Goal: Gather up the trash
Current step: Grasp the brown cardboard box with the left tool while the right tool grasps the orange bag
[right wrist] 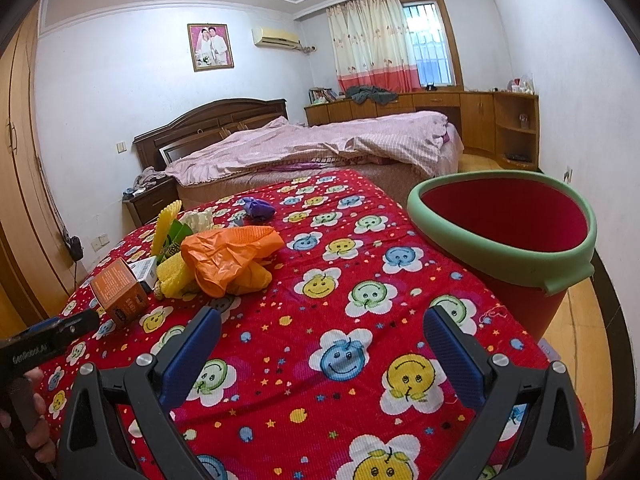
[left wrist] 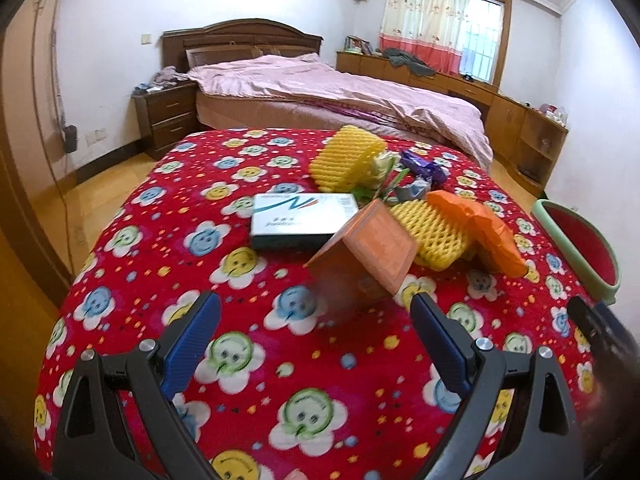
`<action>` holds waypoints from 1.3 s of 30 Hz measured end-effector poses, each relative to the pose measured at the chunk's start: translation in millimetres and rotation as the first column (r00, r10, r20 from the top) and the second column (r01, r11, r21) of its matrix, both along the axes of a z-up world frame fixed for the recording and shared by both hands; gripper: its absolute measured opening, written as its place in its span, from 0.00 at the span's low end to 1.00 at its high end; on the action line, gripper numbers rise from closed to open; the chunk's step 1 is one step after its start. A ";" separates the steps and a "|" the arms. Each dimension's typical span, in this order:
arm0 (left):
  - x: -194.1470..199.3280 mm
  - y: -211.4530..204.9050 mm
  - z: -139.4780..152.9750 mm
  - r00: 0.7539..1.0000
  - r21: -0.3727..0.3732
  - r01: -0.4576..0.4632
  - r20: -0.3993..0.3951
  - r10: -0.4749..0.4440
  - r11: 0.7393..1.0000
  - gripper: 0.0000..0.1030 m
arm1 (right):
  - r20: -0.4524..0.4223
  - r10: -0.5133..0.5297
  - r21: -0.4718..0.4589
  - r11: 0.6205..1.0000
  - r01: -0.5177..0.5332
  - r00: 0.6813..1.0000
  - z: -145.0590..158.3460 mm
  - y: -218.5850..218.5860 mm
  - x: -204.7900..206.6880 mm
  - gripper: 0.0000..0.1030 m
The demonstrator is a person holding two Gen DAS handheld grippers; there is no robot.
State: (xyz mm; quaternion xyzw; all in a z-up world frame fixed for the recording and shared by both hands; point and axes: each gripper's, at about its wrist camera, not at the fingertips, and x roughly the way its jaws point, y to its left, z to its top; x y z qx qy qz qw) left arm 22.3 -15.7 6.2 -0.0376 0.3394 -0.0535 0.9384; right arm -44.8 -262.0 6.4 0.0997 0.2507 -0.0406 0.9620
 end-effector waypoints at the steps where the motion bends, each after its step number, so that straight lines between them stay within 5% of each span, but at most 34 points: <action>1: 2.7 -1.4 1.9 1.000 -0.004 0.010 -0.005 -0.010 1.000 0.92 | -0.007 -0.001 0.002 1.000 0.001 1.000 -0.1 -3.4 2.5 1.00; 10: 31.0 -22.5 2.1 0.996 0.043 0.076 -0.055 -0.074 0.996 0.92 | -0.068 0.014 0.003 1.000 -0.014 0.998 -0.4 1.9 6.7 1.00; 16: 43.1 -26.8 -3.2 0.993 0.076 0.092 -0.083 -0.086 0.993 0.76 | -0.098 0.037 0.023 0.999 -0.035 0.995 5.1 -0.9 14.1 1.00; 19: 44.3 -25.2 -3.4 0.992 0.059 0.103 -0.085 -0.098 0.993 0.61 | -0.105 0.056 0.029 0.998 -0.054 0.993 10.3 1.6 17.2 1.00; 39: 70.3 15.6 33.6 0.994 -0.072 0.110 0.009 -0.109 0.991 0.54 | -0.173 0.131 0.061 0.991 -0.123 0.976 44.5 39.4 80.9 1.00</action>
